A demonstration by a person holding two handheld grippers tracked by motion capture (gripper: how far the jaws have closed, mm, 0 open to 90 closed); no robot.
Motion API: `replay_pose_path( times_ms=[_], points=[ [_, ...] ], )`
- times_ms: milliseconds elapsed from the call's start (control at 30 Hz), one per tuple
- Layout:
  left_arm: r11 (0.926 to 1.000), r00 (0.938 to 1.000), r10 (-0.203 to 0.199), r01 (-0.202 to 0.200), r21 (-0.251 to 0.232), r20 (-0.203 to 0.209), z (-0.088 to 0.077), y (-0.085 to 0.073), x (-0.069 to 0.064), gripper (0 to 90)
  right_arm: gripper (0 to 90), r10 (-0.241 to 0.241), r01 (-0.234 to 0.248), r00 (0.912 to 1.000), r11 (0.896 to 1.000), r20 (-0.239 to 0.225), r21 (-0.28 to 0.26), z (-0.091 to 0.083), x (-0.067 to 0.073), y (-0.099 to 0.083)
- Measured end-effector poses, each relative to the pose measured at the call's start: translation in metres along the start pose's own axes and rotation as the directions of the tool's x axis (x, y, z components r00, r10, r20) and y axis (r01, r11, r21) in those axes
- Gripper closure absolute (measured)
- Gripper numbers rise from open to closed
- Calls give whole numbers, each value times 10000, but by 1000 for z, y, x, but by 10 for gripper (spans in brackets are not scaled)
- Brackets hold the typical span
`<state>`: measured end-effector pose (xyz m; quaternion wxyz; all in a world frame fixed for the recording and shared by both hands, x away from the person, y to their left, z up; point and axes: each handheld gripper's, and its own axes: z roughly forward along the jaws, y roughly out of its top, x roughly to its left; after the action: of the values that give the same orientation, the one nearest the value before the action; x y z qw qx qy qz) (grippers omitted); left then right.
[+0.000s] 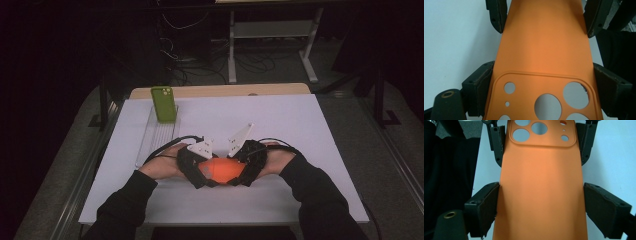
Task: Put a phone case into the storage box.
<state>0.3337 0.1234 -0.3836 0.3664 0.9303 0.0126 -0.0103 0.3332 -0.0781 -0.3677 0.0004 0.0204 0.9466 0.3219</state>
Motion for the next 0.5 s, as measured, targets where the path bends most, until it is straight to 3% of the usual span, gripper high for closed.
replay_pose_path(
  times_ms=[67, 100, 133, 267, 367, 500],
  points=[
    [10000, 10000, 5, -5, -6, -11, -2, 1, 0, 145, 141, 81, -80, 10000, 9998, 48, -186, -2, 0, -2],
    [9998, 9998, -178, 178, -78, -13, -2, 1, -1, 146, 125, 488, -488, 9988, 9987, -6, -119, -5, 2, -2],
    [9995, 9994, -311, 310, -116, -118, -2, 0, -2, 146, 121, 597, -596, 9982, 9980, 68, -194, -7, 2, -3],
    [9982, 9972, -603, 603, -14, -433, -2, -3, 1, 147, 81, 728, -691, 9963, 9947, 458, -759, -18, -1, -9],
    [9918, 9871, -1276, 1265, -184, -965, -3, -5, 3, 147, 75, 1029, -937, 9914, 9893, 803, -1119, -25, -3, -16],
    [9759, 9651, -2174, 2124, -493, -1459, -6, -8, 7, 147, 72, 1989, -1771, 9714, 9707, 1299, -1625, -31, -6, -29]
  ],
)
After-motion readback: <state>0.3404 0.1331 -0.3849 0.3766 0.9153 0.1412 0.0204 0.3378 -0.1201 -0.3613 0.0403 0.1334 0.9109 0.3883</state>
